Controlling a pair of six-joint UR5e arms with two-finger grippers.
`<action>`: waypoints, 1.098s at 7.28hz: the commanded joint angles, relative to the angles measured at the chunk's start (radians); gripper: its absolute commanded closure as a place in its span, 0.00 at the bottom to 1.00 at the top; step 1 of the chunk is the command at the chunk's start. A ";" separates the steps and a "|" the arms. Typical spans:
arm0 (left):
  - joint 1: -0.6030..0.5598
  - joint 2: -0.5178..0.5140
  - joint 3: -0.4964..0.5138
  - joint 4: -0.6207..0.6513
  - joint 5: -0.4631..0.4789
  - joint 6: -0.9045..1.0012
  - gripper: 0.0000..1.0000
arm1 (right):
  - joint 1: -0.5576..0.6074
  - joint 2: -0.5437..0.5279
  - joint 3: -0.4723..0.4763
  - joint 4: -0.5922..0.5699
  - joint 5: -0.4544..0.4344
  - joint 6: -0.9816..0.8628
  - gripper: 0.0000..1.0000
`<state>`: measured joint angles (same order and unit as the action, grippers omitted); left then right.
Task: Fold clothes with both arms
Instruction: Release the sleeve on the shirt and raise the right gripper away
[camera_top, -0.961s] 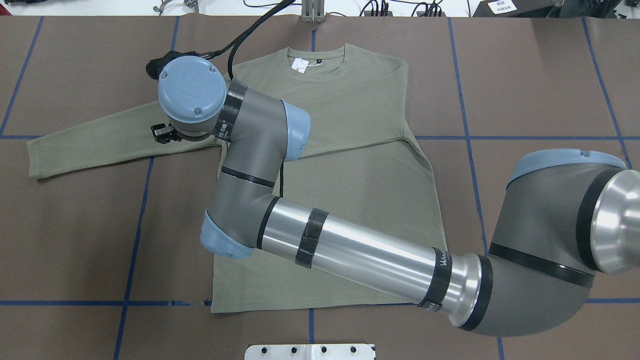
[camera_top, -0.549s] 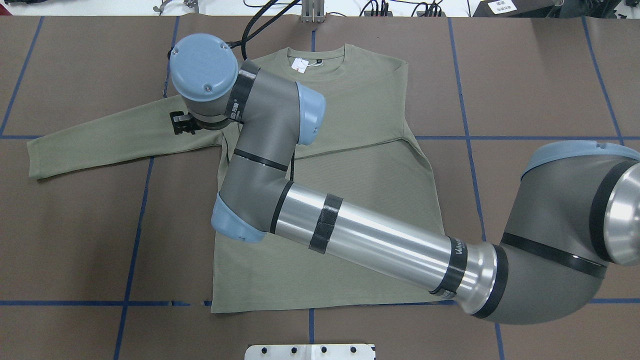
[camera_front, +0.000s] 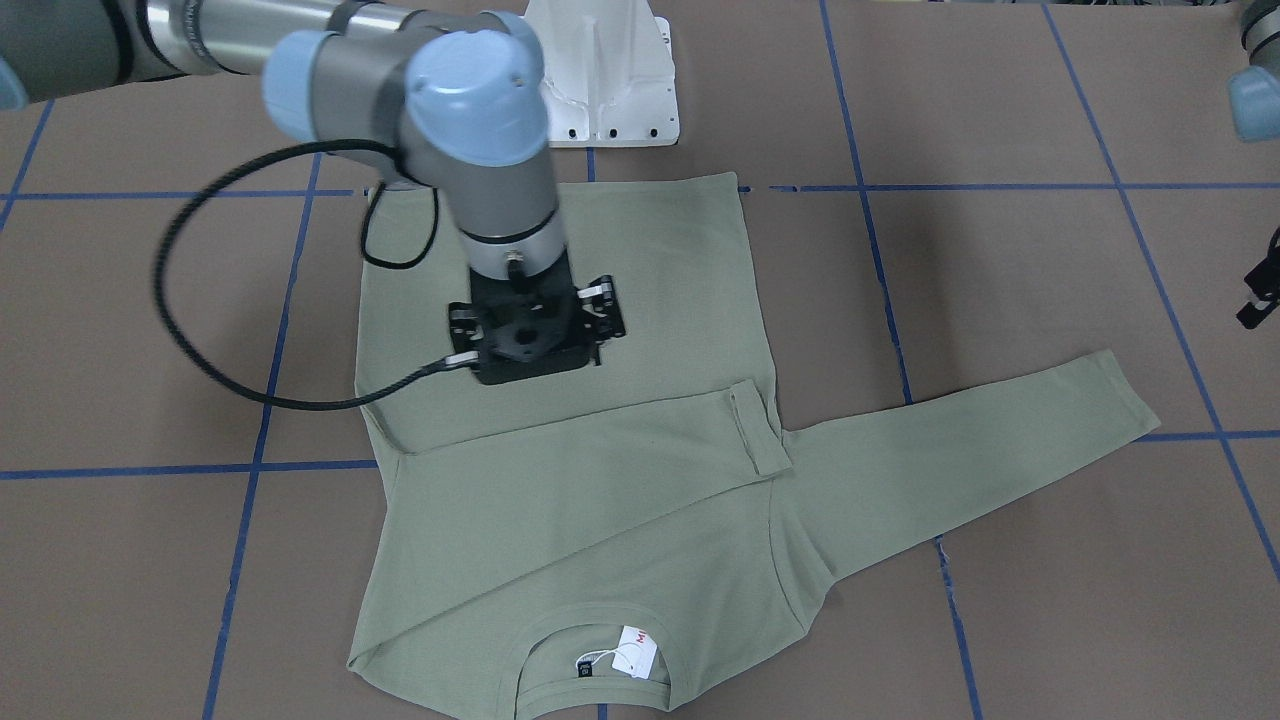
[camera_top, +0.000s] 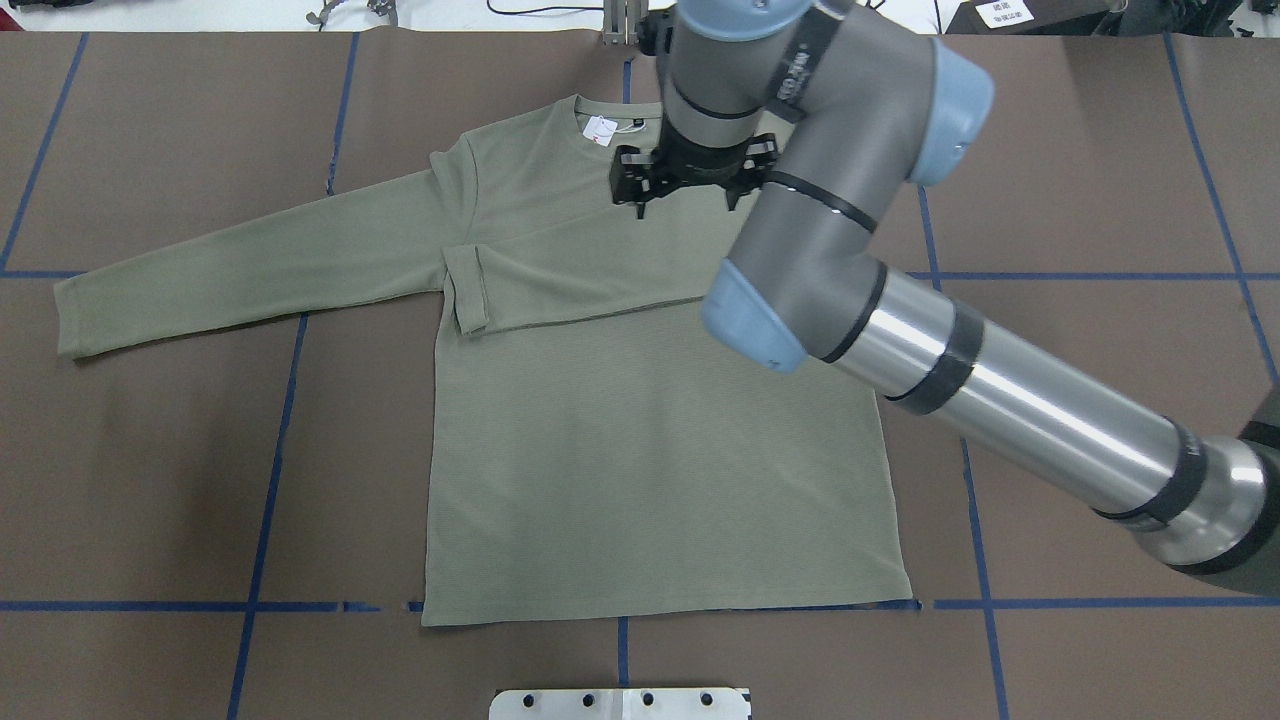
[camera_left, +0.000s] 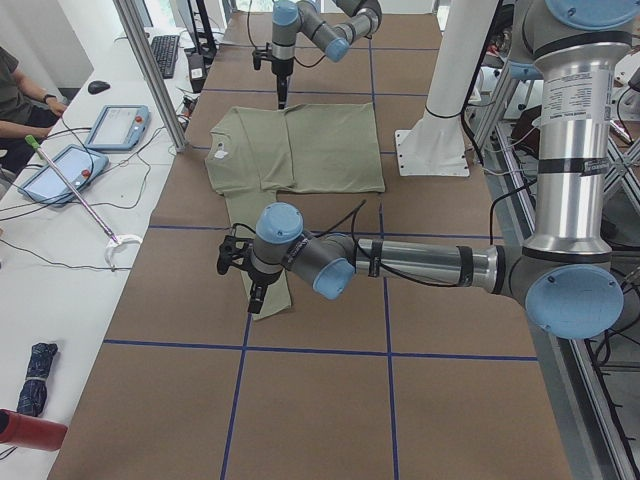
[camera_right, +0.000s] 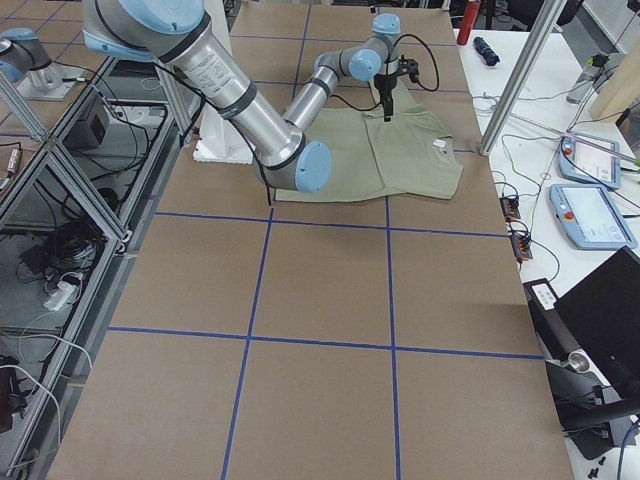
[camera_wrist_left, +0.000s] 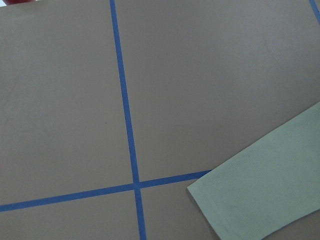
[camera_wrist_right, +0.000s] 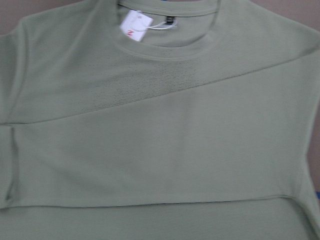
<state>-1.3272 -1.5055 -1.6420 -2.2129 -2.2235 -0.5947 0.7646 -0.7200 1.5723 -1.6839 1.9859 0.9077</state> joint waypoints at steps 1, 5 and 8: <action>0.153 0.062 0.004 -0.155 0.121 -0.289 0.00 | 0.106 -0.166 0.138 -0.097 0.042 -0.144 0.00; 0.293 -0.017 0.213 -0.301 0.297 -0.436 0.00 | 0.257 -0.424 0.255 -0.091 0.172 -0.450 0.00; 0.295 -0.093 0.293 -0.301 0.298 -0.453 0.02 | 0.289 -0.438 0.255 -0.089 0.217 -0.458 0.00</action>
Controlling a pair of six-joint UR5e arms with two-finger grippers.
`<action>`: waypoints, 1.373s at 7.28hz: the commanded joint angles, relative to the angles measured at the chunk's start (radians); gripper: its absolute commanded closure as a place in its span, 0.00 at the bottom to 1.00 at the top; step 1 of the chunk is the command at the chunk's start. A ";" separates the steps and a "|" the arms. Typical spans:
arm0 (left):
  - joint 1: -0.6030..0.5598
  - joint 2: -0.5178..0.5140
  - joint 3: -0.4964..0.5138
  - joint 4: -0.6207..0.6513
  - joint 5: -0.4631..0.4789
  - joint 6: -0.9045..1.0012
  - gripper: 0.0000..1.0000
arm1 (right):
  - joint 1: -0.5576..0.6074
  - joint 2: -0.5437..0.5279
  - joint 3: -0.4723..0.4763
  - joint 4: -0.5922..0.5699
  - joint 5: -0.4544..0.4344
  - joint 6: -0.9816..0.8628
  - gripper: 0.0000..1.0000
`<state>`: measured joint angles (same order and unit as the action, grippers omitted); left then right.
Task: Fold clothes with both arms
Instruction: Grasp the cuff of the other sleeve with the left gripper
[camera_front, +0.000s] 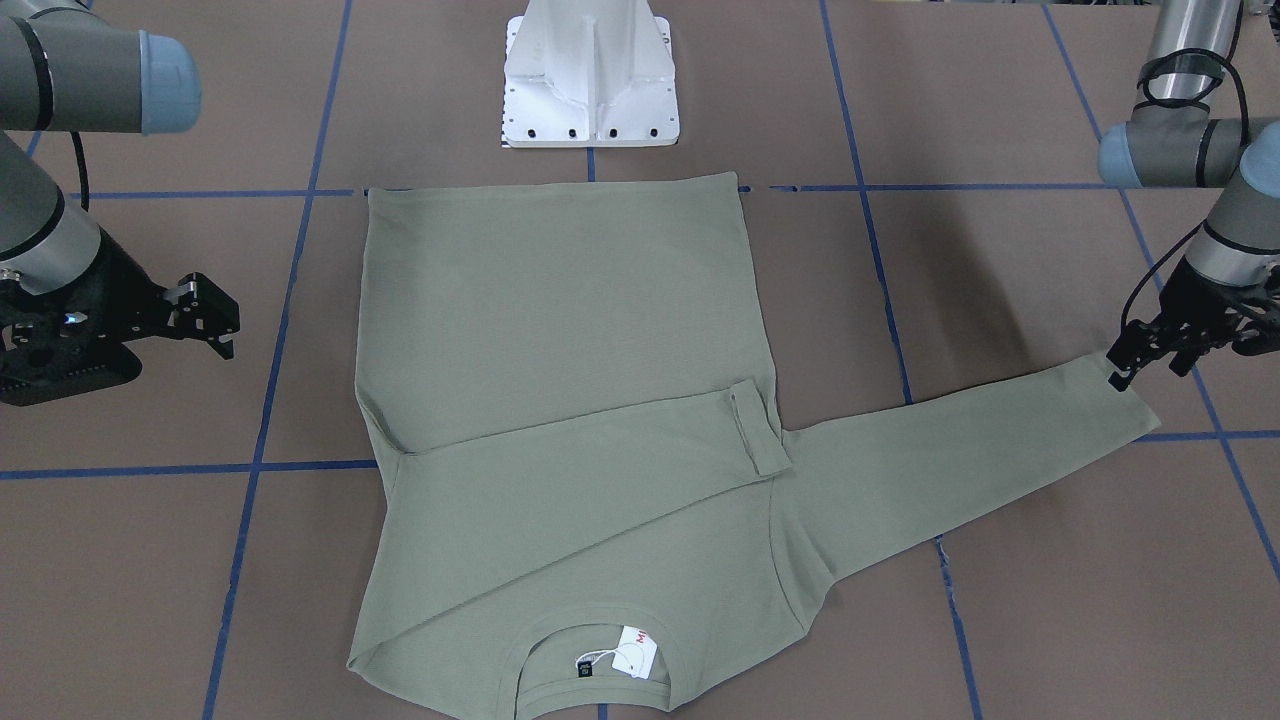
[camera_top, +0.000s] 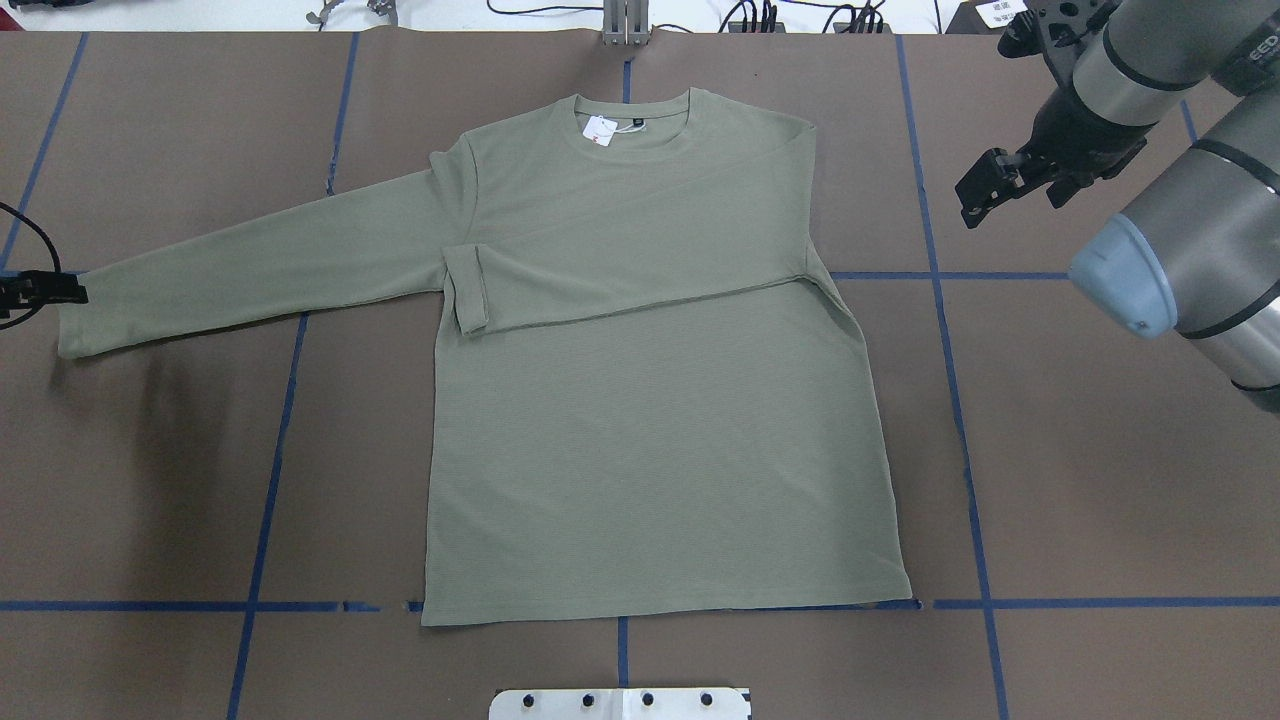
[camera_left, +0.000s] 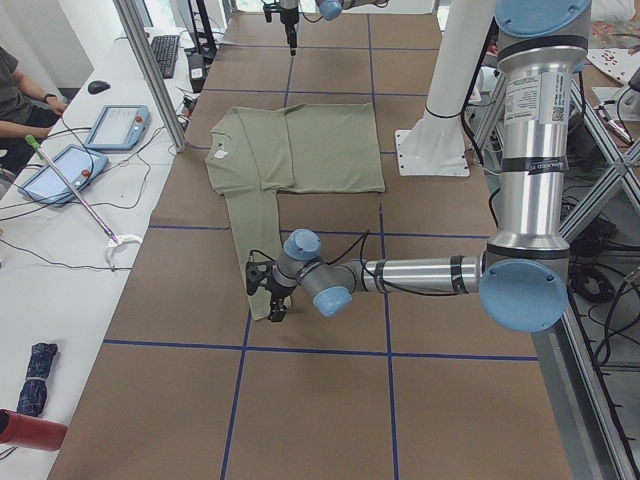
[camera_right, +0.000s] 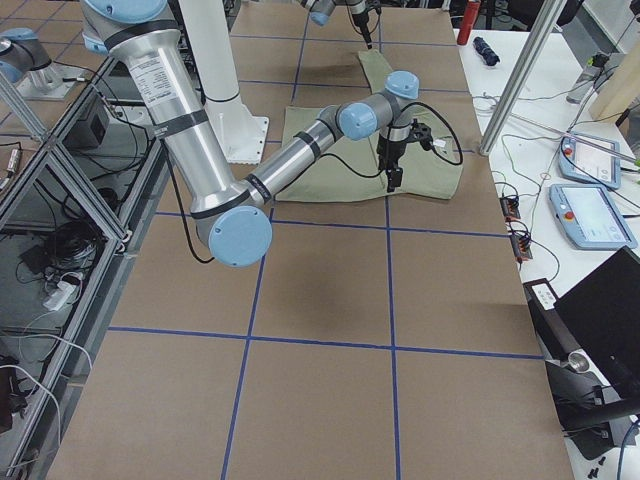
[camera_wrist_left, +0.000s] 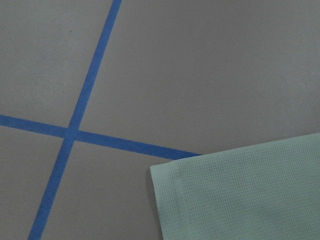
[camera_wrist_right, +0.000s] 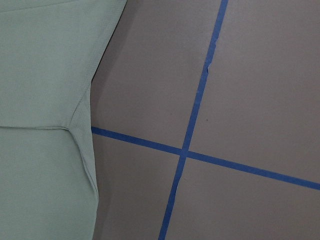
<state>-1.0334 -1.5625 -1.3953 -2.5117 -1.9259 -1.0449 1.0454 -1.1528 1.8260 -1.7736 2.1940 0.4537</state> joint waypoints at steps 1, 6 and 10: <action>0.001 -0.037 0.050 -0.003 0.001 -0.003 0.02 | 0.014 -0.005 0.001 0.000 0.009 -0.004 0.00; 0.006 -0.027 0.055 -0.001 0.002 -0.007 0.02 | 0.015 -0.008 0.022 -0.003 0.021 -0.003 0.00; 0.012 -0.027 0.068 -0.001 0.002 -0.007 0.05 | 0.015 -0.008 0.024 -0.004 0.021 -0.003 0.00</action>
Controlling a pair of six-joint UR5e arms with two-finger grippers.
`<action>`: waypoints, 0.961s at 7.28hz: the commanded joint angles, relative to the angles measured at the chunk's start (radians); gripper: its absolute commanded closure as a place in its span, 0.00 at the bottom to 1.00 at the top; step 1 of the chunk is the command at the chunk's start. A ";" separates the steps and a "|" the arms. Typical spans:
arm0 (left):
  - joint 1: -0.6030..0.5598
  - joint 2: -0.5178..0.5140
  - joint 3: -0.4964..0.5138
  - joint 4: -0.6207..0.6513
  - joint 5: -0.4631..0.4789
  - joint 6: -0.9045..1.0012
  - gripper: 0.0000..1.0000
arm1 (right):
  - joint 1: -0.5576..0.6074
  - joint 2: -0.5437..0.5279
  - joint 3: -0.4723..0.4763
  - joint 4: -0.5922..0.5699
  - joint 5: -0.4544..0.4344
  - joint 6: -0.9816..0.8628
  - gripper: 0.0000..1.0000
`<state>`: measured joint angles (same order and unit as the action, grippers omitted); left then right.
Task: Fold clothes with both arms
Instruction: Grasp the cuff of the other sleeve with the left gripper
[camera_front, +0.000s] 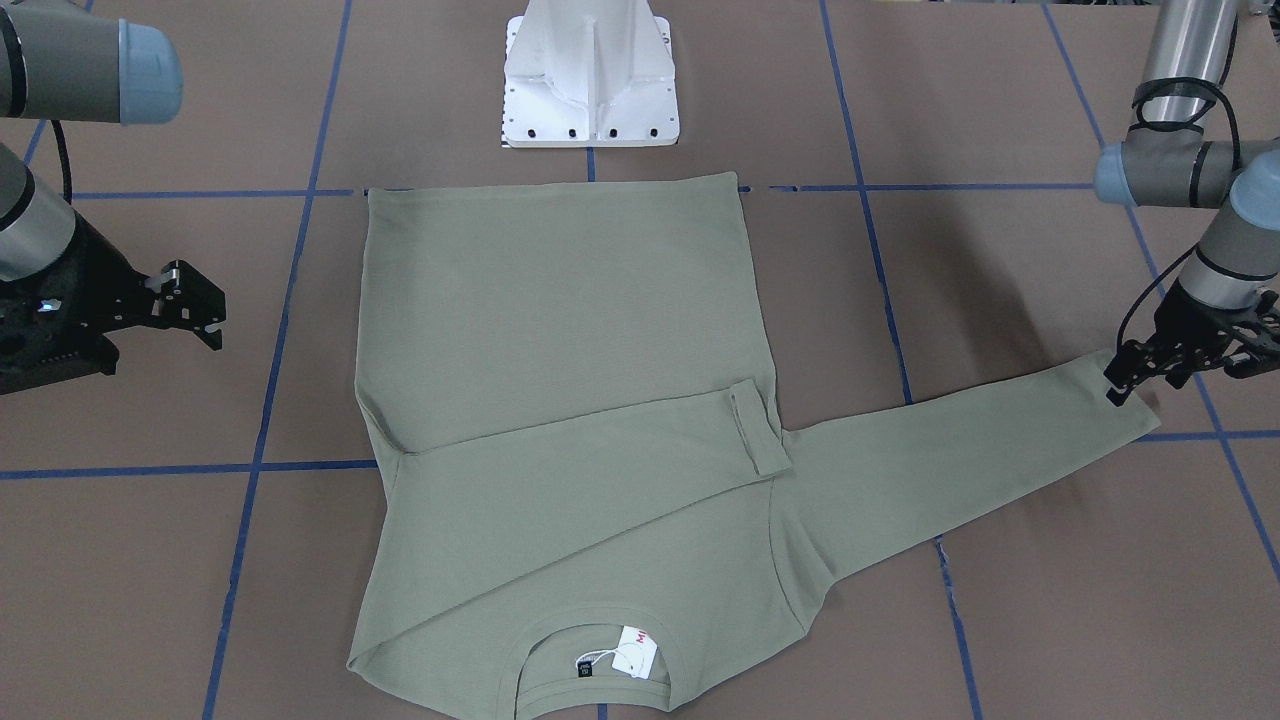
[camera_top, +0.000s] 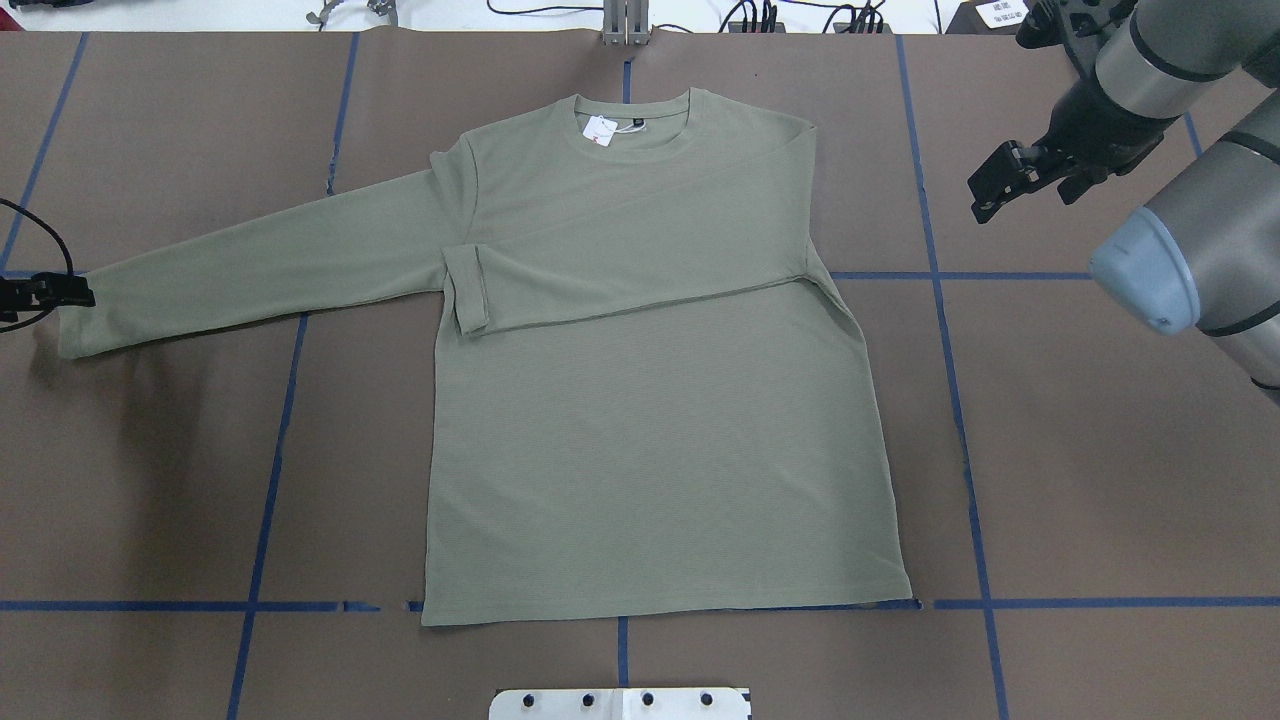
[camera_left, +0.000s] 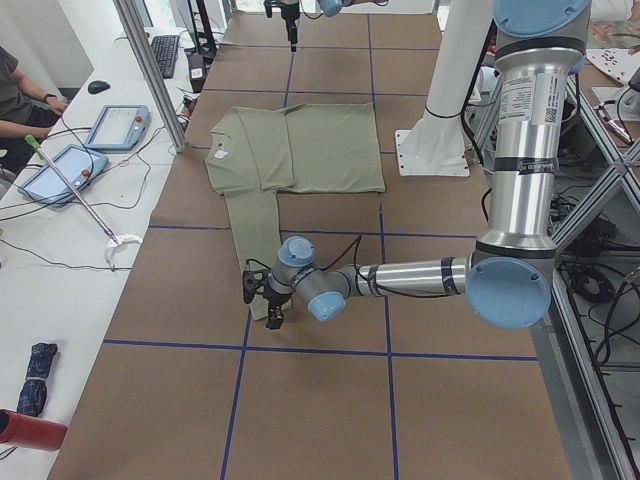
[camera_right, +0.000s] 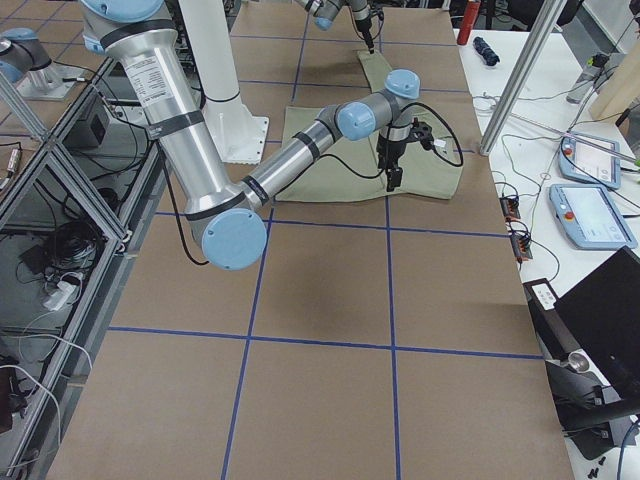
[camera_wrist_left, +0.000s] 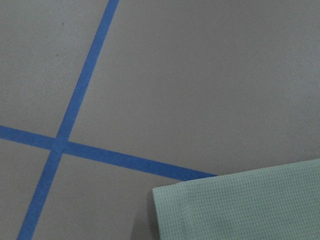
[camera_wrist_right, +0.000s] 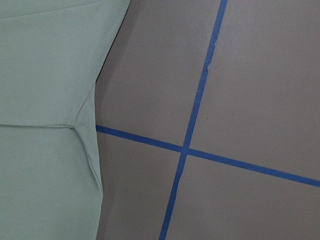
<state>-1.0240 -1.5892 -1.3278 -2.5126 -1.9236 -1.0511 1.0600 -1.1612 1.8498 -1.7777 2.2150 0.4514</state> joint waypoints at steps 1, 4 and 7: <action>0.004 0.000 -0.002 -0.002 0.000 -0.001 0.10 | 0.000 0.001 0.000 0.000 0.000 0.000 0.00; 0.004 0.002 -0.001 -0.002 0.000 -0.001 0.21 | 0.006 0.003 0.000 -0.002 0.009 0.000 0.00; 0.012 0.002 -0.002 -0.002 -0.002 -0.004 0.21 | 0.015 0.003 0.000 -0.003 0.014 0.000 0.00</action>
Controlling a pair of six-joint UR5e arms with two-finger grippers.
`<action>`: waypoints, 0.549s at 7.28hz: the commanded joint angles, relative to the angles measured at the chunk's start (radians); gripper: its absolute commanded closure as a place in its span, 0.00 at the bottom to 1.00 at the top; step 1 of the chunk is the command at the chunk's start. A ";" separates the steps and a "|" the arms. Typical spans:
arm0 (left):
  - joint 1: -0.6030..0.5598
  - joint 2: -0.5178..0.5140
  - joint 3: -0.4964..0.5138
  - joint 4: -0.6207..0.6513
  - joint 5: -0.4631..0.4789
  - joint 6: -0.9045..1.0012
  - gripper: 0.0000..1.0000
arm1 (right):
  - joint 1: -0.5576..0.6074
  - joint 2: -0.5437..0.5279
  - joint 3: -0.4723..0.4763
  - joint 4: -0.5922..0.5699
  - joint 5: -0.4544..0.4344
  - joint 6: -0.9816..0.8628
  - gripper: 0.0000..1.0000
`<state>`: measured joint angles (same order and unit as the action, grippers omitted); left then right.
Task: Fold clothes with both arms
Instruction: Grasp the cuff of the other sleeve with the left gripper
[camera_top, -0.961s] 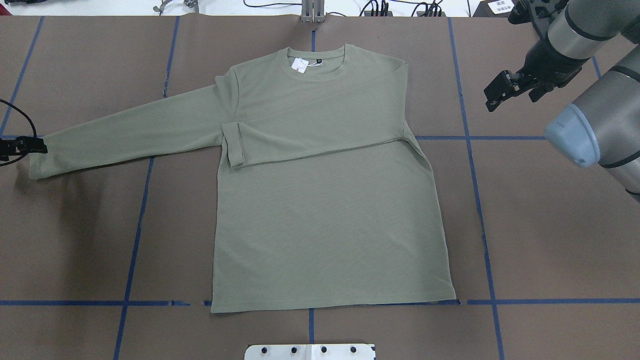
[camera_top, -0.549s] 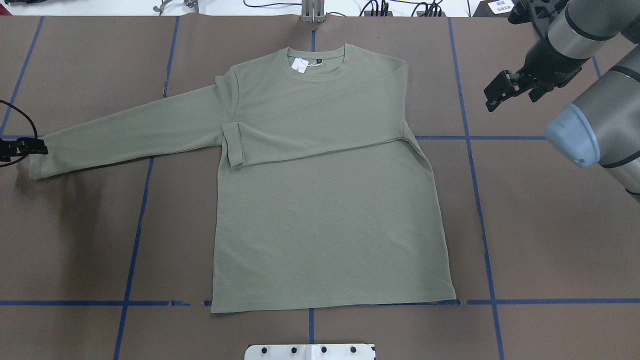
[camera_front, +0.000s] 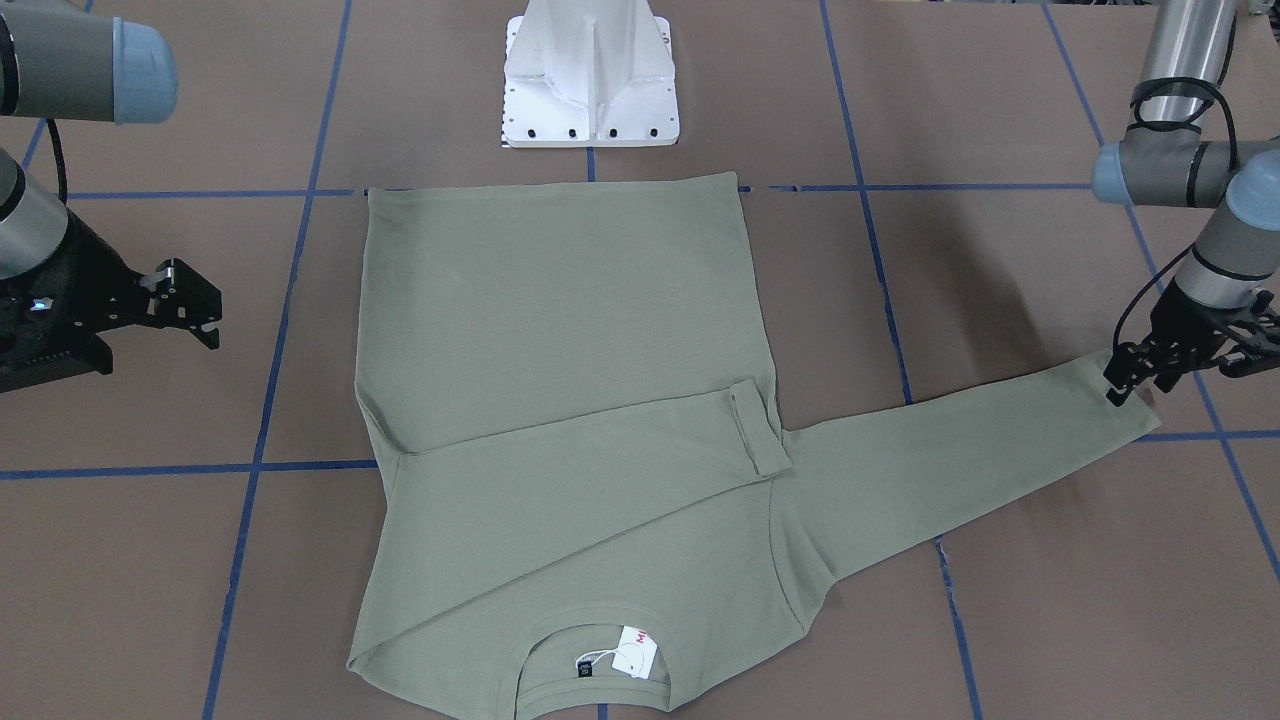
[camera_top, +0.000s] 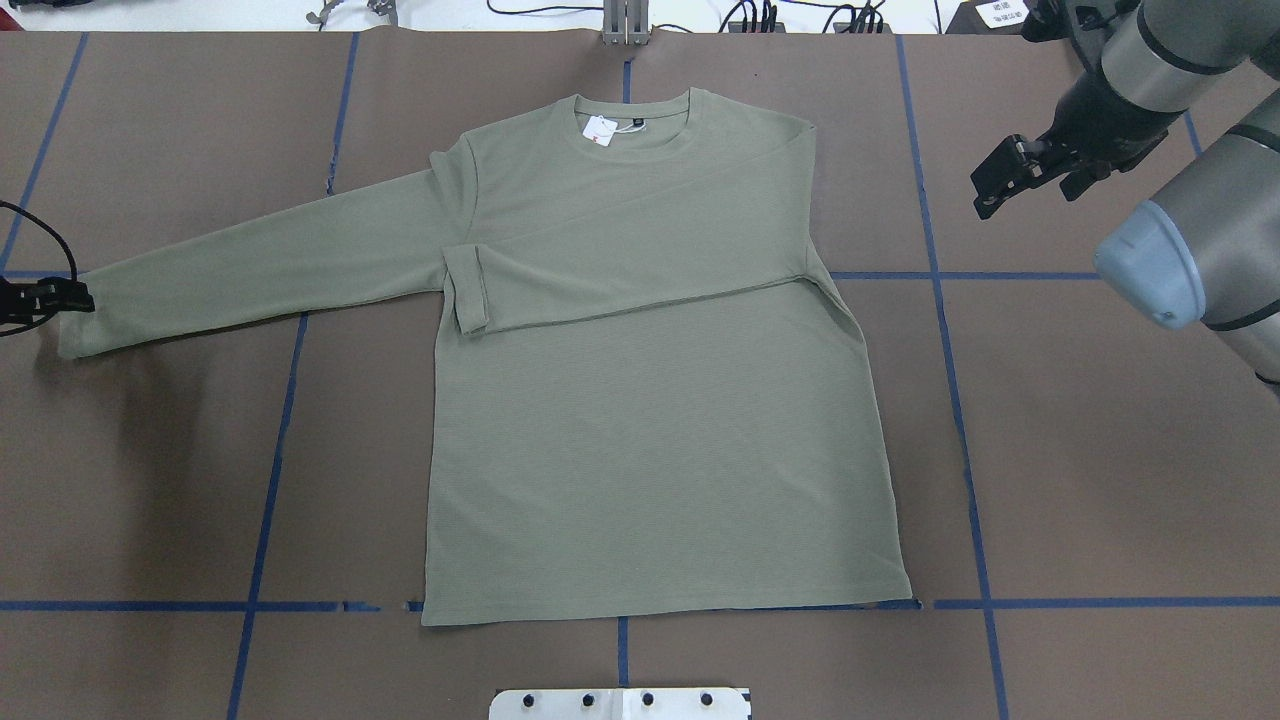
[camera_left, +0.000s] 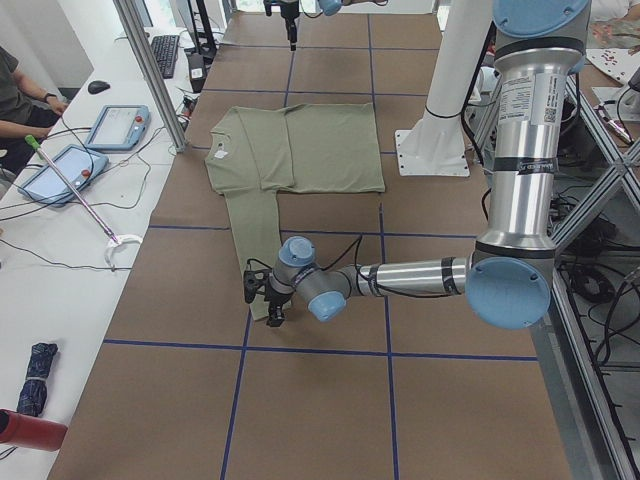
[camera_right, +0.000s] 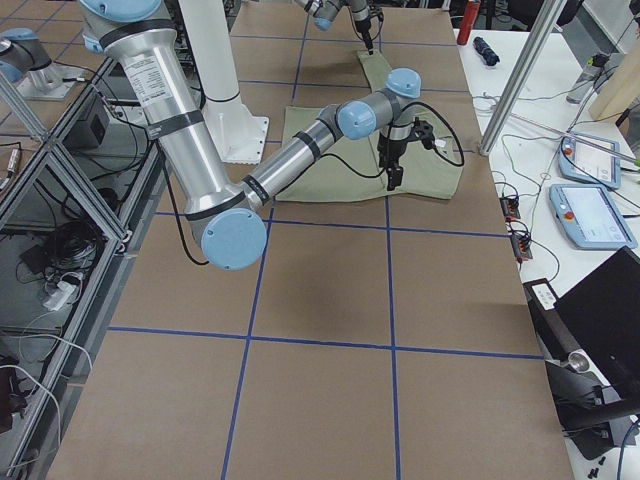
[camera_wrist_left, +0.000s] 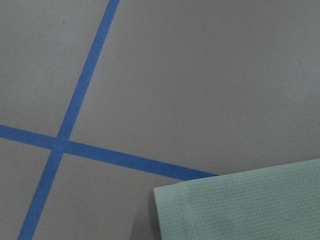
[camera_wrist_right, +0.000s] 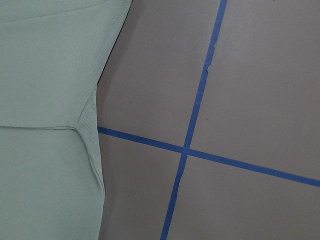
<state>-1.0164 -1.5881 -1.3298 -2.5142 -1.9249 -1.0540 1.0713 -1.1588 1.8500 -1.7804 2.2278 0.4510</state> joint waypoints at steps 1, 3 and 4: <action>0.010 0.000 0.000 0.000 0.000 -0.001 0.21 | 0.006 0.001 0.000 -0.001 0.006 0.000 0.00; 0.010 0.000 0.000 -0.002 0.000 -0.003 0.37 | 0.010 0.001 0.000 -0.002 0.007 0.000 0.00; 0.010 0.000 -0.002 -0.002 0.000 -0.003 0.53 | 0.013 0.001 0.000 -0.002 0.007 0.000 0.00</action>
<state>-1.0069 -1.5877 -1.3305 -2.5155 -1.9252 -1.0564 1.0811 -1.1582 1.8499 -1.7822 2.2342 0.4510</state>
